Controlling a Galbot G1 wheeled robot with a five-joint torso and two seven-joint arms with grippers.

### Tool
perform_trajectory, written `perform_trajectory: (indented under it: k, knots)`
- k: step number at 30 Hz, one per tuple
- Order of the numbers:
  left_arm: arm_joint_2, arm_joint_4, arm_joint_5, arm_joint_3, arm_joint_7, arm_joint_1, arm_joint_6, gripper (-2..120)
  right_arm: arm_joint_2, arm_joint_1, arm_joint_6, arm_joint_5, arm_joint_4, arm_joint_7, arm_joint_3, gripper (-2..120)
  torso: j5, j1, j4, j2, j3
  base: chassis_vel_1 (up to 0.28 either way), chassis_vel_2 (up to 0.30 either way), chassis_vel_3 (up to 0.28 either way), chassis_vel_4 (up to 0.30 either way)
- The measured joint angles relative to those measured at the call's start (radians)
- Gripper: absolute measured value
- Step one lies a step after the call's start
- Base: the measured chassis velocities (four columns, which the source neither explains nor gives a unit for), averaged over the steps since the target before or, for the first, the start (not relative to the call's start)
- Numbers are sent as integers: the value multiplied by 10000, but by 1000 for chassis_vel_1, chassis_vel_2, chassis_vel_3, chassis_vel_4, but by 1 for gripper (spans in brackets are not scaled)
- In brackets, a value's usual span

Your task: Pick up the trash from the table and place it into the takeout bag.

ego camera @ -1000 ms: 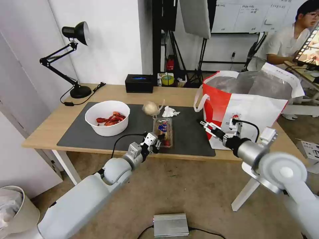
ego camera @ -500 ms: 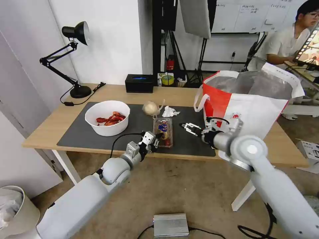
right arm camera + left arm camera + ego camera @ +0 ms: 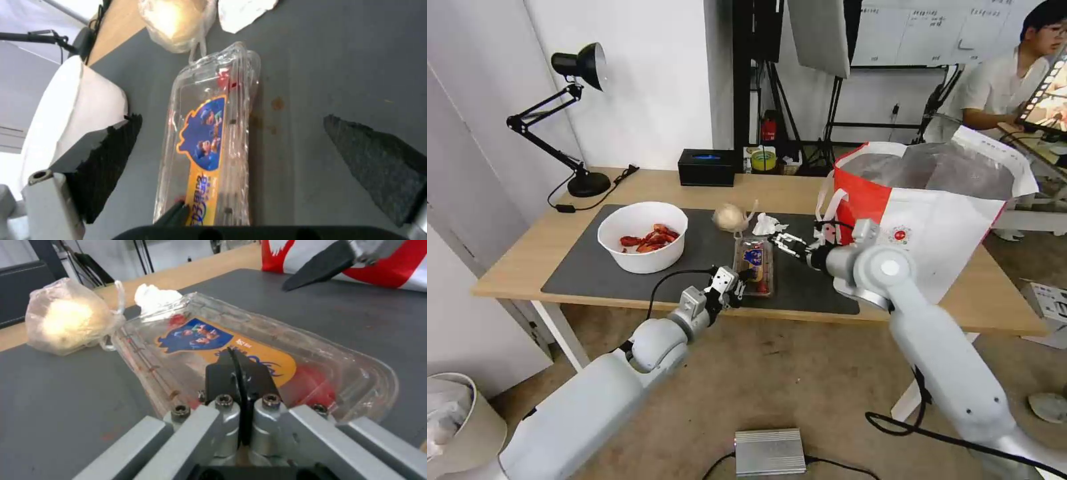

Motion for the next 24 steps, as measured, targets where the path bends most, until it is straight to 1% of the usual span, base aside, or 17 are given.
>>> perform_trajectory:
  k: [5, 15, 24]
  knots:
    - [2, 24, 4, 20, -1, 6, -18, 0, 266, 205, -147, -62, -414, -3, -89, 100, 0, -1, 0, 0, 0, 0, 0, 0, 0]
    - [11, 46, 14, -3, 3, 92, -62, 0, 901, 421, -265, -686, -1116, -300, -368, 100, 0, -1, 0, 0, 0, 0, 0, 0, 0]
    - [-4, 43, 52, -34, 2, 140, -123, 0, 1201, 602, -359, -919, -1549, -447, -502, 100, 1, -1, 0, 0, 0, 0, 0, 0, 0]
